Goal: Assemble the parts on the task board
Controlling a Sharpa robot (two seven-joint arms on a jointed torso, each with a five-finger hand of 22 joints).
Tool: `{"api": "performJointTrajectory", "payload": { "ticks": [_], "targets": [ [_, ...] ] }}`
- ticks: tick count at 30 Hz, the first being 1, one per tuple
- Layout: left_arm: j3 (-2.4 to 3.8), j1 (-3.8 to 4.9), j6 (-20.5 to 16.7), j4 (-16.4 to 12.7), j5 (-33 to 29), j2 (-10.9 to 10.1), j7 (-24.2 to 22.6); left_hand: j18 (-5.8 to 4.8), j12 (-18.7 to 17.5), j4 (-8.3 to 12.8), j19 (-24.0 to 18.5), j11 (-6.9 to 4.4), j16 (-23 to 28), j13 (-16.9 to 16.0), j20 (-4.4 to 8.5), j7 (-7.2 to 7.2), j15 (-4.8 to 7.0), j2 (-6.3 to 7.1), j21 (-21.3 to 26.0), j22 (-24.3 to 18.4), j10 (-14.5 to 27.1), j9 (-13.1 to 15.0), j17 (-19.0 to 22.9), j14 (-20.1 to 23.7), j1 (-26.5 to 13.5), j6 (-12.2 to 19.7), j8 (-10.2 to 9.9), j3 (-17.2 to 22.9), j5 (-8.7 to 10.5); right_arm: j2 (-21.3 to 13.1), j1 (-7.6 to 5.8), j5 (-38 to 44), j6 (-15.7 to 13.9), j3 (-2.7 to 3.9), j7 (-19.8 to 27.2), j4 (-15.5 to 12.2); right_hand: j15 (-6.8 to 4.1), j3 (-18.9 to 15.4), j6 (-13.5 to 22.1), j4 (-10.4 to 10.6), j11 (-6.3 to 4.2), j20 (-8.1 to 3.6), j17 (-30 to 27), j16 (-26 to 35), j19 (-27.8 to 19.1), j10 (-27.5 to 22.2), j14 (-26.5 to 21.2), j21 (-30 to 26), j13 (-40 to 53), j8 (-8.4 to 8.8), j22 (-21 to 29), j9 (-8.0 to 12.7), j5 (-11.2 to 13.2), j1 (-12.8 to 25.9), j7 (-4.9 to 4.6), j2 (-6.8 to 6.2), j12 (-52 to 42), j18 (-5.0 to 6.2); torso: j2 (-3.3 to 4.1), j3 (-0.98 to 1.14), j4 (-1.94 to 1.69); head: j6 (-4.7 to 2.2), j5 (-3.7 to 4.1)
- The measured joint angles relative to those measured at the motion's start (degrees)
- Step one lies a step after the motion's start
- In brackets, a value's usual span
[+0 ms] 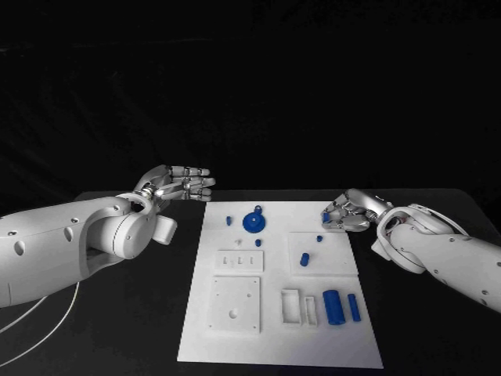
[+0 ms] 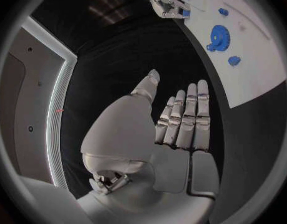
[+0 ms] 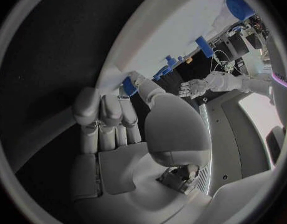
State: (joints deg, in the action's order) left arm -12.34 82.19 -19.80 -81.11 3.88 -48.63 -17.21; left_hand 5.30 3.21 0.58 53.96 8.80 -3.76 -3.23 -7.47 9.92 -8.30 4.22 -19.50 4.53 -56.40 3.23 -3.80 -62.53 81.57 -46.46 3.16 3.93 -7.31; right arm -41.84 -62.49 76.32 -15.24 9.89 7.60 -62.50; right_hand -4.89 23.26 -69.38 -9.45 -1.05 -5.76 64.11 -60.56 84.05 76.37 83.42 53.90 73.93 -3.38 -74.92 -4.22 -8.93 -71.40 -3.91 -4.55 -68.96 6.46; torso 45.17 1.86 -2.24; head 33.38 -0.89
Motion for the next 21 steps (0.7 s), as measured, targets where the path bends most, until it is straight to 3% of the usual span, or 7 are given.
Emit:
{"api": "performJointTrajectory", "payload": {
  "ticks": [5, 8, 11, 14, 15, 16, 21],
  "targets": [
    [0.0, 0.0, 0.1, 0.03, 0.04, 0.01, 0.11, 0.0, 0.0, 0.0, 0.03, 0.39, 0.0, 0.0, 0.03, 0.2, 0.32, -0.3, -0.46, 0.0, -1.51, 0.0, -0.03, -0.88, -0.3, -0.64, 0.0, 0.0, 0.0, -0.05, 0.13, -0.13, -0.75, -0.02, -0.14, -0.33, 0.0, 0.13, -0.02, -0.16, -0.19, -0.09, 0.1, 0.0, 0.09, -0.19, 0.0, -0.26, 0.0, -0.1, 0.0, 0.0, 2.11, -0.14, 0.02, 0.75, 0.0, -0.28, -0.04, -0.01, -0.02, 0.01, 0.09],
    [0.02, 0.0, 0.29, 0.06, 0.24, -0.01, 0.35, -0.05, 0.0, 0.35, 1.35, -0.39, -0.35, -0.06, 1.34, -0.14, 1.34, -1.11, -1.49, 0.36, -4.96, 0.02, -0.23, -3.95, -1.11, -2.73, 0.0, -0.64, 0.0, -0.13, 0.2, -0.17, -1.09, 0.12, -0.34, -0.69, 0.0, 0.32, -0.02, -0.44, -0.19, -0.09, 0.19, 0.0, 0.09, -0.19, -0.01, -0.26, 0.0, -0.1, 0.0, 0.0, 2.11, -0.22, 0.01, 0.83, 0.0, -0.29, -0.1, 0.0, -0.01, -0.01, 0.14],
    [0.09, 0.05, 0.56, 0.22, 0.76, -0.01, 0.85, -0.09, 0.0, 0.06, 5.77, -2.12, -3.74, -0.07, 3.63, -0.93, 4.04, -1.91, -4.98, 2.07, -9.67, 0.29, -1.89, -10.71, -1.92, -6.81, 0.39, -1.06, 0.0, -0.18, 0.19, -0.2, -1.38, 0.78, -0.81, -1.4, 0.0, 1.39, -0.01, -0.87, -0.19, -0.08, 0.28, 0.0, 0.09, -0.19, -0.01, -0.49, -0.04, -0.1, 0.0, 0.0, 2.29, -0.23, 0.01, 0.98, 0.0, -0.3, -0.18, 0.01, 0.05, -0.24, 0.1],
    [0.12, 0.2, 0.77, 0.47, 1.08, 0.15, 1.63, -0.13, 0.0, -0.69, 10.08, -3.56, -9.88, -0.13, 6.38, -1.68, 6.75, -2.78, -10.01, 4.74, -12.17, 0.37, -5.16, -17.67, -2.78, -9.78, 0.39, -1.81, 0.0, -0.1, -0.15, -0.2, -1.43, 1.15, -1.64, -2.4, 0.0, 1.84, -0.01, -0.82, -0.19, -0.08, 0.28, 0.0, 0.09, -0.19, -0.01, -0.66, -0.09, -0.09, 0.0, 0.0, 2.5, -0.16, 0.01, 1.05, 0.0, -0.3, -0.35, 0.01, 0.27, -0.27, -0.08],
    [0.14, 0.3, 0.85, 0.62, 1.14, 0.34, 2.07, -0.6, 0.0, -1.07, 11.69, -4.31, -15.58, -0.15, 7.95, -2.25, 8.06, -2.55, -14.19, 7.28, -14.47, 0.37, -9.06, -19.68, -3.19, -10.44, 0.39, -1.98, -0.27, -0.04, -0.38, -0.15, -1.42, 1.26, -2.06, -2.89, 0.0, 1.96, -0.01, -0.7, -0.19, -0.08, 0.28, 0.2, 0.09, -0.2, -0.01, -0.66, -0.09, -0.09, 0.0, 0.0, 2.5, -0.16, 0.01, 1.05, 0.0, -0.3, -0.45, -0.01, 0.36, -0.28, -0.14],
    [0.16, 0.38, 0.93, 0.71, 1.19, 0.52, 2.45, -1.32, 0.0, -1.4, 11.29, -4.96, -20.76, -0.18, 9.03, -2.55, 8.78, -2.44, -17.74, 9.57, -15.97, 0.37, -12.84, -19.36, -3.3, -10.74, 0.39, -1.8, -0.3, 0.04, -0.57, -0.1, -1.39, 1.32, -2.39, -3.29, 0.0, 2.02, -0.01, -0.65, -0.19, -0.08, 0.28, 0.27, 0.09, -0.2, -0.01, -0.66, -0.09, -0.09, 0.01, 0.0, 2.5, -0.16, 0.01, 1.05, 0.0, -0.3, -0.54, -0.02, 0.43, -0.28, -0.18],
    [0.19, 1.21, 1.8, 2.2, 2.13, 2.21, 5.62, -1.32, 0.83, -3.49, 10.0, -8.65, -40.52, -1.18, 12.09, -4.69, 11.94, -1.97, -31.95, 18.98, -26.38, 0.86, -27.4, -18.0, -5.89, -15.79, 0.57, -2.54, -0.3, 0.67, -1.56, 0.33, -0.95, 1.48, -4.49, -5.43, 0.0, 2.03, -0.01, -0.63, -0.18, -0.08, 0.28, 0.27, 0.09, -0.19, -0.01, -0.93, -0.08, -0.08, 0.01, 0.0, 2.55, -0.16, 0.02, 1.05, 0.0, -0.31, -1.22, -0.09, 0.67, -0.26, -0.53]
  ]
}}
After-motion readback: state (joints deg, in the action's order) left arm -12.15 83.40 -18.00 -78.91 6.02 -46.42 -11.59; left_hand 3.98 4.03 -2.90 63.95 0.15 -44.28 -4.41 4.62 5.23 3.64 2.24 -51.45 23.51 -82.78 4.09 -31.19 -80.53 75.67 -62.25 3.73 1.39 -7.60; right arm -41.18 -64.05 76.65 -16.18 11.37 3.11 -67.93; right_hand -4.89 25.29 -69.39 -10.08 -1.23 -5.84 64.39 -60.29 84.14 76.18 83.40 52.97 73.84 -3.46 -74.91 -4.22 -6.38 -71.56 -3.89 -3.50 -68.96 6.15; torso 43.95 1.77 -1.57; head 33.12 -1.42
